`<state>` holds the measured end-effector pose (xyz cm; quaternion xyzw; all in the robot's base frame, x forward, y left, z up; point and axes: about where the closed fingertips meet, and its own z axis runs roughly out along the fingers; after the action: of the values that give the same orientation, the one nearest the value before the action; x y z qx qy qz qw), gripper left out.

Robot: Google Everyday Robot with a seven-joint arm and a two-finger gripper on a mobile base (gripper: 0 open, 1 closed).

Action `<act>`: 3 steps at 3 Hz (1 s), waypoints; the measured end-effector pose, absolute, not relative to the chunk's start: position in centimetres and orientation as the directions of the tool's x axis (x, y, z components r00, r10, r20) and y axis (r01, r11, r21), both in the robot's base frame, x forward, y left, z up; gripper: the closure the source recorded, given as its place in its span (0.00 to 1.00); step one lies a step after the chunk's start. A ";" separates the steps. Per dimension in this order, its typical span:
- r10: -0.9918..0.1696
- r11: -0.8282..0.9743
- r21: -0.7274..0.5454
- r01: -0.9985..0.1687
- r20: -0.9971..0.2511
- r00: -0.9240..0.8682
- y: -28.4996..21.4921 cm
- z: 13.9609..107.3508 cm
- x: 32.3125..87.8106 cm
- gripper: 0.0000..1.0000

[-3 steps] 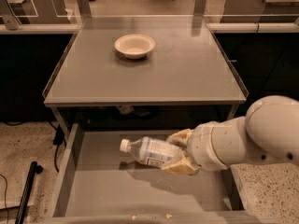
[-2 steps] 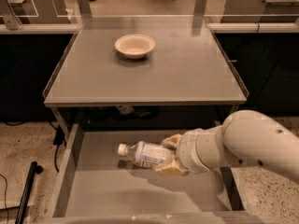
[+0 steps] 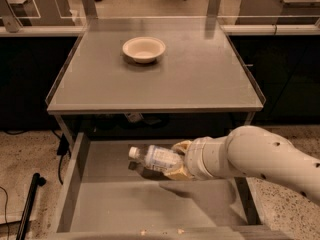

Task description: Place blue plastic bottle into top drawer

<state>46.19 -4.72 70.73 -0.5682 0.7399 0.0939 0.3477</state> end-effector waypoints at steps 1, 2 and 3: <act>-0.782 0.339 -0.248 -0.907 -0.610 -0.125 -4.9 68.7 46.9 1.00; -0.785 0.342 -0.226 -0.912 -0.602 -0.145 -5.3 65.9 47.3 1.00; -0.788 0.347 -0.211 -0.914 -0.594 -0.162 -5.5 63.8 47.5 1.00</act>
Offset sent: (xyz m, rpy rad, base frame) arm 0.0168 -0.0116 -0.0856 -0.0204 0.0796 -0.0216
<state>47.46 -5.54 63.81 -0.5630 0.7558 0.0985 0.3196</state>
